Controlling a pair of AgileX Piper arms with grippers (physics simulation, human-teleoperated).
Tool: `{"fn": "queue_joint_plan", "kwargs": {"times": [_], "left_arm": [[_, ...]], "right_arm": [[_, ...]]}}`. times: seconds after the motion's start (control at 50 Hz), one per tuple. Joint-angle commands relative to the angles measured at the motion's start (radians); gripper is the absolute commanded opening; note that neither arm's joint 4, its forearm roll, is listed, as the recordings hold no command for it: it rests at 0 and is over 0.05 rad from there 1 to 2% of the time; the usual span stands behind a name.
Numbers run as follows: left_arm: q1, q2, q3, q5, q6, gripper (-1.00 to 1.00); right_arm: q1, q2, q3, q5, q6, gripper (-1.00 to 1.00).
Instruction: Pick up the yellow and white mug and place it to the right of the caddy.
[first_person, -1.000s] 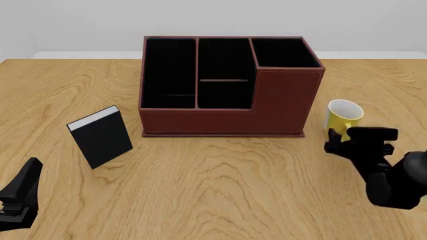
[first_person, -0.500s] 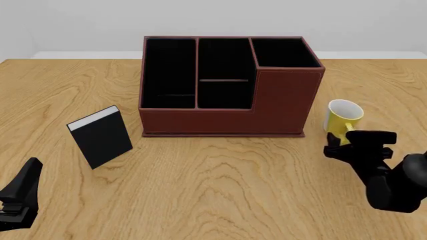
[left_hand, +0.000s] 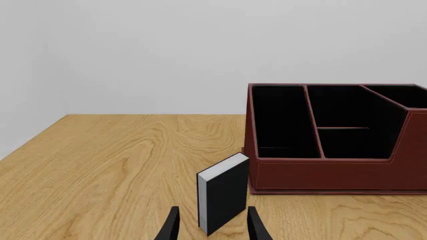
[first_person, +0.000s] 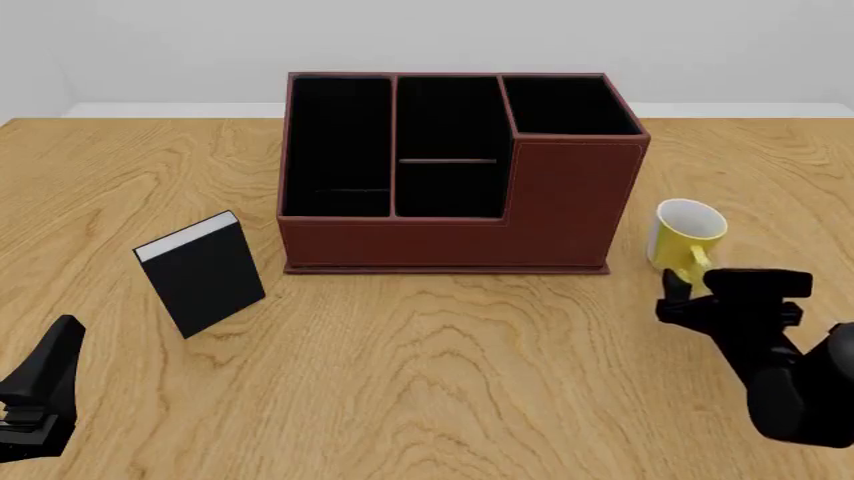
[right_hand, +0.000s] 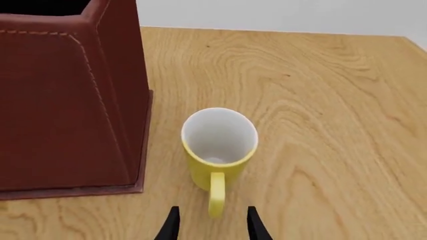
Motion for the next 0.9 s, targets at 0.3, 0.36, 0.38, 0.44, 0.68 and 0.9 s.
{"fn": "queue_joint_plan", "kwargs": {"times": [0.3, 0.36, 0.38, 0.44, 0.68, 0.9], "left_arm": [[0.0, 0.0, 0.0, 0.0, 0.0, 1.0], [0.0, 0.0, 0.0, 0.0, 0.0, 1.0], [0.0, 0.0, 0.0, 0.0, 0.0, 1.0], [0.0, 0.0, 0.0, 0.0, 0.0, 1.0], [0.0, 0.0, 0.0, 0.0, 0.0, 1.0], [0.0, 0.0, 0.0, 0.0, 0.0, 1.0]], "right_arm": [[-0.001, -0.101, 0.088, -0.009, -0.004, 1.0], [-0.001, -0.113, 0.098, -0.011, -0.004, 1.0], [-0.001, -0.118, 0.102, -0.01, -0.007, 1.0], [-0.002, -0.13, 0.112, -0.012, -0.009, 1.0], [0.009, -0.223, 0.158, 0.012, -0.018, 1.0], [0.01, -0.292, 0.177, 0.049, -0.023, 1.0]]}}
